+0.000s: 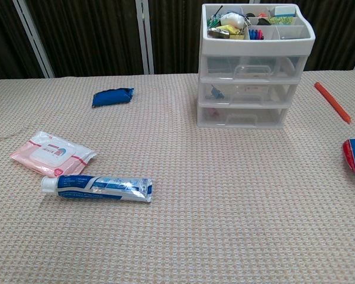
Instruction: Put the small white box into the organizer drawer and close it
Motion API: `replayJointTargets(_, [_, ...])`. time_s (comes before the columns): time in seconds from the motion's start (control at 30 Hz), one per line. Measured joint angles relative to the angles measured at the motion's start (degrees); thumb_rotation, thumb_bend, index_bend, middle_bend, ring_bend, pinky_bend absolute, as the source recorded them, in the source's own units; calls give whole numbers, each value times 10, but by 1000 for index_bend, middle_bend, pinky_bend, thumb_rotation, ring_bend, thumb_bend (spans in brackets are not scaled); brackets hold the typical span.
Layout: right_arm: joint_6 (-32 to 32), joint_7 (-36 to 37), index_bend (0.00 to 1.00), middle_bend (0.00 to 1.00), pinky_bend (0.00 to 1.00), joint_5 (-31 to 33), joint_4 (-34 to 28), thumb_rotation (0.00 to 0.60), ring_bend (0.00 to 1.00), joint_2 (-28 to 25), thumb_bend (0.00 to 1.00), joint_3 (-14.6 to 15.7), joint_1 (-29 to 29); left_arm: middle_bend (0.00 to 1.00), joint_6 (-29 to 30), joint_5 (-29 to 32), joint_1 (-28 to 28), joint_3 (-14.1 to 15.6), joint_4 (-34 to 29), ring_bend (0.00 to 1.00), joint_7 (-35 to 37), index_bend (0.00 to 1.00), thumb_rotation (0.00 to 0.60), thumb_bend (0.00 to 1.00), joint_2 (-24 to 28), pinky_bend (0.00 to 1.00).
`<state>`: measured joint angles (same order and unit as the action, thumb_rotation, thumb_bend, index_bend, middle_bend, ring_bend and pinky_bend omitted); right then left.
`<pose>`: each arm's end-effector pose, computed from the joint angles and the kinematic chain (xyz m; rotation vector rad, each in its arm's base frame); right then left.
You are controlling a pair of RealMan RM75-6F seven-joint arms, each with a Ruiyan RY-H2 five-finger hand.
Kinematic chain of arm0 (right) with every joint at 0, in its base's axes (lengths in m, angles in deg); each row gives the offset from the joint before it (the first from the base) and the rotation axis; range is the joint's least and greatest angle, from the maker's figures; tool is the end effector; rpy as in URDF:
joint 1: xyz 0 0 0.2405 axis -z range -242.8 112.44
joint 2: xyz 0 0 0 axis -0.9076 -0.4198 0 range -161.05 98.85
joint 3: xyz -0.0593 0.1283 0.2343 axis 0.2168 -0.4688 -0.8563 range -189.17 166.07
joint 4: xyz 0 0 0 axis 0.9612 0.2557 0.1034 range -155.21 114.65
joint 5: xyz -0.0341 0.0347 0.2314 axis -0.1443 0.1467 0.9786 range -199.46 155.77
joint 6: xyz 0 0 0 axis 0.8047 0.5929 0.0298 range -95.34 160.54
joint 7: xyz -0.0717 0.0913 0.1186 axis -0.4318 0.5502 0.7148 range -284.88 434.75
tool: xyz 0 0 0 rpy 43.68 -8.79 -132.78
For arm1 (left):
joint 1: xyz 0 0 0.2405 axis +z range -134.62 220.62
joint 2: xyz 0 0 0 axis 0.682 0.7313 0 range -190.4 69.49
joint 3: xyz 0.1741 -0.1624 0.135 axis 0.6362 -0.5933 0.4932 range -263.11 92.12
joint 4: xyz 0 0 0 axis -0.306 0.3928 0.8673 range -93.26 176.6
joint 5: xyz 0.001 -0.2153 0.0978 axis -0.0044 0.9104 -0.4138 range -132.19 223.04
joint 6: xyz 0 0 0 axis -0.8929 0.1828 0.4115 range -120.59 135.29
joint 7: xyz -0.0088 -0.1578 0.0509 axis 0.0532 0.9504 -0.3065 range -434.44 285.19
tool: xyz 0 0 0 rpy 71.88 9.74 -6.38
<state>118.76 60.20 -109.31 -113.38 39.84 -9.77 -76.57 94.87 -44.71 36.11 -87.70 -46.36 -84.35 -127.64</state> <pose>-0.2976 -0.2207 0.0891 1.5542 -0.7559 0.8733 -0.3280 0.2160 0.1313 -1.4950 -0.6762 -0.8448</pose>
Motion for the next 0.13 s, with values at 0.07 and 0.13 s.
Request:
replayJointTargets(0.07, [3,5,25,0,0,-5,1,600,0,0,87,-1,1,0,0,-1,0,0,0,0,0,61,600,136,0,0])
replayJointTargets(0.13, [8,6,25,0,0,-17,8,600,0,3,87,-3,1,0,1,-2,0,1,1,0,0,62,600,136,-1,0])
